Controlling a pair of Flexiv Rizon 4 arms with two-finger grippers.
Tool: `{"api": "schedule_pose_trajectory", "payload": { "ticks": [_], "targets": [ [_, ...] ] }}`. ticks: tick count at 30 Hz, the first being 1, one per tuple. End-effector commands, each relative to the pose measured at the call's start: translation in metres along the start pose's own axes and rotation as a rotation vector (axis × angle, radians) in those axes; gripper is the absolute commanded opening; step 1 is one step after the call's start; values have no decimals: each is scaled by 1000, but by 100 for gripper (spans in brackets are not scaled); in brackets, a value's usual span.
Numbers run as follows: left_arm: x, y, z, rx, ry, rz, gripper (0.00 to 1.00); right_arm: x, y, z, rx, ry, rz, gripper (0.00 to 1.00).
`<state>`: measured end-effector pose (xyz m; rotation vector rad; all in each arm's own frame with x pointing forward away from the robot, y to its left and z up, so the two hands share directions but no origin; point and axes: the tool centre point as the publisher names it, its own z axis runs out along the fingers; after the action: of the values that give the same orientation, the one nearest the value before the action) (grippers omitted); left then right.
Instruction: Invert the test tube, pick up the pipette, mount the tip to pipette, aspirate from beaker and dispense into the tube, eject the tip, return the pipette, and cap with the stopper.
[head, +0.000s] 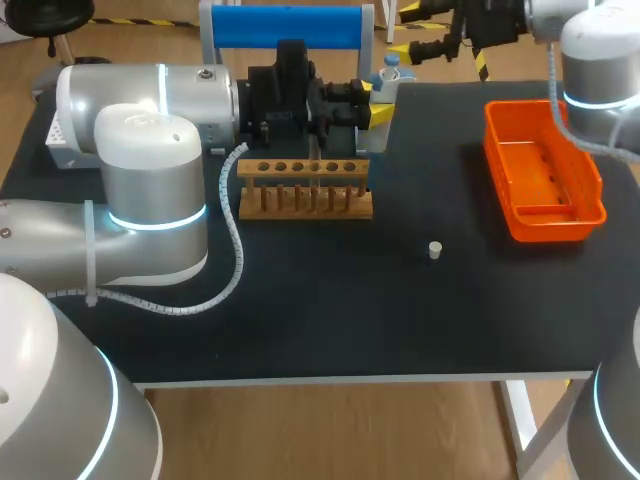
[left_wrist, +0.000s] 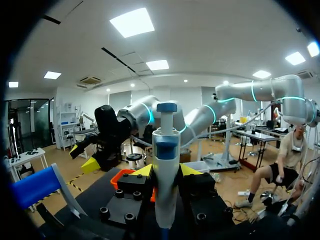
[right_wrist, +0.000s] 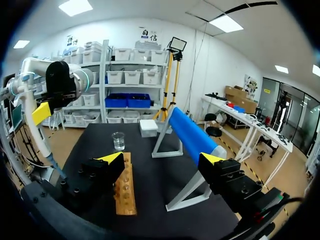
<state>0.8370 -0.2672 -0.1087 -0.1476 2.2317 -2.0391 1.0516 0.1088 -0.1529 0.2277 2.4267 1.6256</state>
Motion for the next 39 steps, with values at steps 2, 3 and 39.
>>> {"api": "schedule_pose_trajectory", "payload": {
  "ticks": [2, 3, 39],
  "targets": [
    [0, 0, 1, 1, -2, -1, 0, -6, 5, 18, 30, -1, 1, 100],
    [0, 0, 1, 1, -2, -1, 0, -7, 6, 20, 32, -1, 0, 100],
    [0, 0, 1, 1, -2, -1, 0, -26, 4, 61, 87, -11, -12, 100]
  ]
}}
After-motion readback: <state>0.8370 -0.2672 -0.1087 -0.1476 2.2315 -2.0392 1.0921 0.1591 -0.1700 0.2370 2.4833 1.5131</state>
